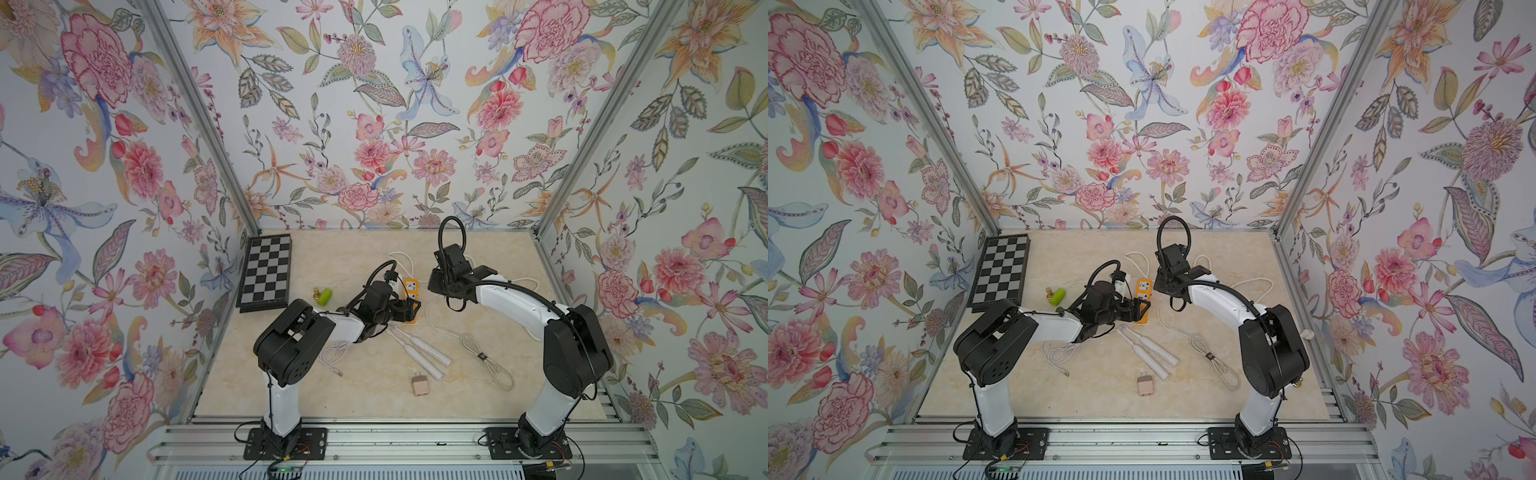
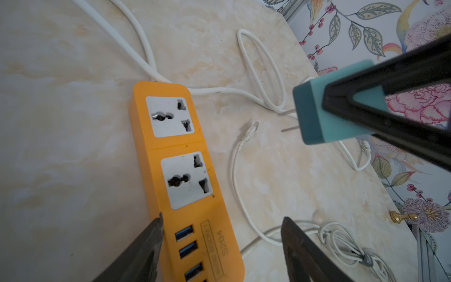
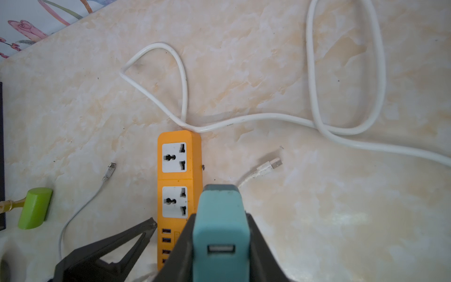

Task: Charge the electric toothbrush
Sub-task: Move the socket to the center of the board, then insert the plug into the socket.

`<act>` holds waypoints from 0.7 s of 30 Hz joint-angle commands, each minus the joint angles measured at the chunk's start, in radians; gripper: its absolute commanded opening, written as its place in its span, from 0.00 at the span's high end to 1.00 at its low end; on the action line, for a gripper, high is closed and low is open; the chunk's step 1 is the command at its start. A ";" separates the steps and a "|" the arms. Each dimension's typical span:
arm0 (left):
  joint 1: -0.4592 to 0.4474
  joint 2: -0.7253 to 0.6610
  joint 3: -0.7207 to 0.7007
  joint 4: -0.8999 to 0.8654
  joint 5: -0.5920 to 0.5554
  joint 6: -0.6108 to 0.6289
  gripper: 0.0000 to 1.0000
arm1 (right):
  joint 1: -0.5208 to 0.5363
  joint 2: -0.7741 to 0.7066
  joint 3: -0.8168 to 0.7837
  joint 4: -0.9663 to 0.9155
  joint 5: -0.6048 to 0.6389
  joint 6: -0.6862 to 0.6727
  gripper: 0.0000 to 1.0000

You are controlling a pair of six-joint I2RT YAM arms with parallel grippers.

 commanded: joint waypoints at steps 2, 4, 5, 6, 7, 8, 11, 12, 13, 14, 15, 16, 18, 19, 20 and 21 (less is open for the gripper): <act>-0.016 -0.028 0.015 -0.039 -0.076 -0.011 0.23 | 0.001 0.071 0.070 -0.046 -0.012 -0.035 0.91; -0.016 -0.066 0.003 -0.085 -0.130 0.019 0.23 | 0.007 0.105 0.109 -0.068 -0.021 -0.052 0.91; -0.015 -0.092 -0.010 -0.095 -0.150 0.029 0.23 | 0.013 0.125 0.132 -0.080 -0.016 -0.064 0.92; -0.015 -0.114 -0.023 -0.104 -0.170 0.036 0.23 | 0.018 0.142 0.148 -0.089 -0.009 -0.070 0.92; -0.014 -0.137 -0.041 -0.112 -0.189 0.044 0.23 | 0.023 0.160 0.166 -0.099 -0.006 -0.074 0.92; -0.015 -0.160 -0.057 -0.123 -0.208 0.056 0.23 | 0.027 0.179 0.183 -0.105 -0.006 -0.074 0.92; -0.016 -0.215 -0.098 -0.165 -0.260 0.092 0.23 | 0.035 0.229 0.234 -0.128 0.003 -0.074 0.92; -0.014 -0.229 -0.110 -0.173 -0.271 0.098 0.22 | 0.037 0.245 0.248 -0.135 0.004 -0.074 0.92; -0.014 -0.244 -0.121 -0.183 -0.285 0.106 0.22 | 0.039 0.262 0.266 -0.147 0.009 -0.073 0.92; -0.014 -0.260 -0.132 -0.193 -0.300 0.116 0.21 | 0.043 0.279 0.287 -0.157 0.015 -0.071 0.92; -0.014 -0.274 -0.140 -0.195 -0.307 0.124 0.21 | 0.047 0.291 0.300 -0.166 0.021 -0.072 0.92; -0.014 -0.288 -0.151 -0.195 -0.313 0.127 0.20 | 0.052 0.304 0.315 -0.174 0.033 -0.069 0.92; -0.014 -0.311 -0.167 -0.192 -0.327 0.128 0.19 | 0.059 0.320 0.338 -0.175 0.033 -0.062 0.92; -0.014 -0.320 -0.172 -0.189 -0.327 0.130 0.19 | 0.062 0.328 0.351 -0.179 0.038 -0.060 0.92; -0.014 -0.328 -0.176 -0.190 -0.331 0.130 0.19 | 0.064 0.337 0.364 -0.185 0.048 -0.058 0.92; -0.014 -0.332 -0.180 -0.192 -0.335 0.130 0.18 | 0.064 0.345 0.375 -0.190 0.052 -0.057 0.92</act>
